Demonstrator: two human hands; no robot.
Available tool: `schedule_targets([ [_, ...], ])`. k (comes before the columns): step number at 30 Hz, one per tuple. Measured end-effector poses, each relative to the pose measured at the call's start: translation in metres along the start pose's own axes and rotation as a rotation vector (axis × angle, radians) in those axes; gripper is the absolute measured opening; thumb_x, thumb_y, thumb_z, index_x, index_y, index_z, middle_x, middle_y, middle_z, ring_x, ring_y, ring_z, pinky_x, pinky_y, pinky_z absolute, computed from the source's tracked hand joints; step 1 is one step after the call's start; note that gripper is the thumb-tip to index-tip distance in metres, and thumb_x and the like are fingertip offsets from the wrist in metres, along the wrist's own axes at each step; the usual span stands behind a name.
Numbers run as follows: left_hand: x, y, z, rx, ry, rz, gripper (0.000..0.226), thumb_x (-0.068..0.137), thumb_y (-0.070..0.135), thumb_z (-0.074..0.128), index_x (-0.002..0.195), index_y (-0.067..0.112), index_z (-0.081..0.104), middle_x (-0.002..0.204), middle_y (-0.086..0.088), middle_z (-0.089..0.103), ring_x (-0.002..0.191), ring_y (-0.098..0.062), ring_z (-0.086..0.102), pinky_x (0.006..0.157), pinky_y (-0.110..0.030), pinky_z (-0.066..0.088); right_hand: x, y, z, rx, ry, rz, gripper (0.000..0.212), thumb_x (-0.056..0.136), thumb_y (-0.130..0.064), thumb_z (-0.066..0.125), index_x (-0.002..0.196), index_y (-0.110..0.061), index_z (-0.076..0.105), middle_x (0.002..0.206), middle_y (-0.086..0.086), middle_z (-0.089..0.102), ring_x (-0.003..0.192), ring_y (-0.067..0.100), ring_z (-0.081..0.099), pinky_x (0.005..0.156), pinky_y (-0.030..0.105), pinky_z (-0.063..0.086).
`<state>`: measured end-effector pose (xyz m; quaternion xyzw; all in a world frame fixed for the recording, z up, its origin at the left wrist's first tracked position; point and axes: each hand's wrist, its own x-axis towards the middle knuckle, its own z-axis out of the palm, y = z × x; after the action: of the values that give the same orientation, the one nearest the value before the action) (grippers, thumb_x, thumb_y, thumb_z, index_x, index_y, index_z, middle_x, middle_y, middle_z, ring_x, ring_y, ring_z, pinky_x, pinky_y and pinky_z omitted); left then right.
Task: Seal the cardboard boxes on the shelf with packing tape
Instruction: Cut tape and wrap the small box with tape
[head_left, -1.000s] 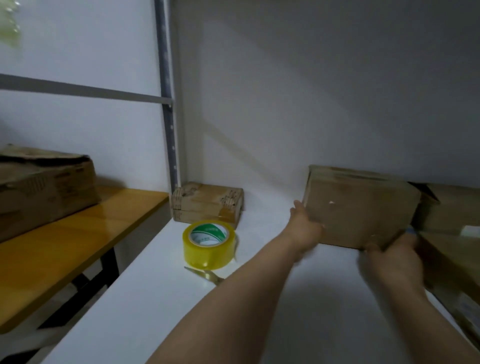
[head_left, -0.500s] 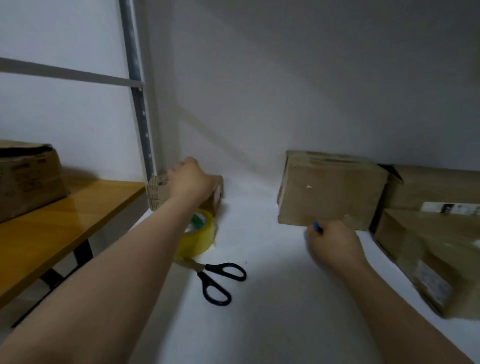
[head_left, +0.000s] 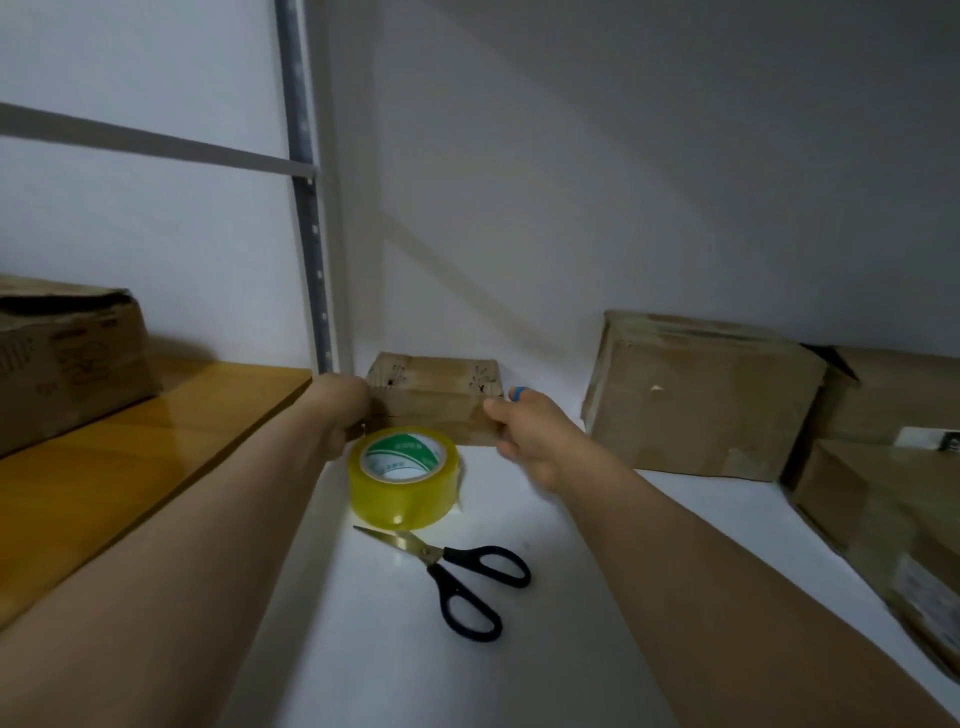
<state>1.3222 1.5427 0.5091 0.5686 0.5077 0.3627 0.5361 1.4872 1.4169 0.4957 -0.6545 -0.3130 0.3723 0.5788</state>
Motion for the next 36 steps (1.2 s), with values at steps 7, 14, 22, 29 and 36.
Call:
schedule_targets([
  [7, -0.034, 0.027, 0.006, -0.165, -0.17, 0.194, 0.047, 0.078, -0.018, 0.038, 0.114, 0.008, 0.053, 0.1, -0.019, 0.06, 0.085, -0.028, 0.057, 0.075, -0.041, 0.053, -0.018, -0.012, -0.012, 0.161, 0.012, -0.052, 0.026, 0.106, -0.018, 0.051, 0.132, -0.019, 0.051, 0.114, 0.0, 0.069, 0.088, 0.009, 0.067, 0.072, 0.027, 0.052],
  [14, -0.1, 0.024, 0.027, -0.392, -0.354, 0.31, 0.052, 0.08, -0.016, 0.047, 0.122, 0.016, 0.047, 0.115, -0.011, 0.061, 0.094, -0.025, 0.061, 0.085, -0.038, 0.055, -0.098, -0.019, -0.061, 0.081, 0.106, -0.27, 0.045, 0.1, -0.027, 0.062, 0.139, -0.029, 0.04, 0.12, -0.005, 0.066, 0.102, 0.012, 0.067, 0.087, 0.029, 0.052],
  [22, -0.161, -0.008, 0.047, -0.303, -0.451, 0.215, 0.014, 0.067, 0.013, 0.056, 0.058, 0.018, 0.065, 0.078, -0.007, 0.061, 0.086, -0.027, 0.05, 0.076, -0.037, 0.036, -0.157, -0.004, -0.112, -0.172, 0.198, -0.277, 0.037, 0.099, -0.046, 0.057, 0.132, -0.038, 0.043, 0.117, -0.004, 0.063, 0.108, 0.018, 0.062, 0.1, 0.049, 0.051],
  [29, -0.16, -0.01, 0.025, -0.441, -0.618, 0.198, 0.023, 0.088, 0.021, 0.057, 0.089, 0.0, 0.067, 0.086, -0.011, 0.065, 0.078, -0.026, 0.065, 0.063, -0.033, 0.058, -0.167, 0.003, -0.124, -0.149, 0.134, -0.368, 0.036, 0.097, -0.025, 0.064, 0.126, -0.033, 0.044, 0.115, 0.007, 0.063, 0.098, 0.017, 0.066, 0.09, 0.042, 0.057],
  [36, -0.146, -0.014, 0.017, -0.429, -0.77, 0.454, 0.024, 0.092, 0.023, 0.057, 0.11, 0.022, 0.073, 0.102, -0.001, 0.07, 0.1, -0.018, 0.066, 0.084, -0.033, 0.057, -0.164, 0.008, -0.137, -0.07, -0.082, -0.513, 0.1, 0.069, -0.026, 0.087, 0.149, -0.039, 0.028, 0.136, -0.001, 0.06, 0.121, 0.01, 0.062, 0.094, 0.03, 0.056],
])
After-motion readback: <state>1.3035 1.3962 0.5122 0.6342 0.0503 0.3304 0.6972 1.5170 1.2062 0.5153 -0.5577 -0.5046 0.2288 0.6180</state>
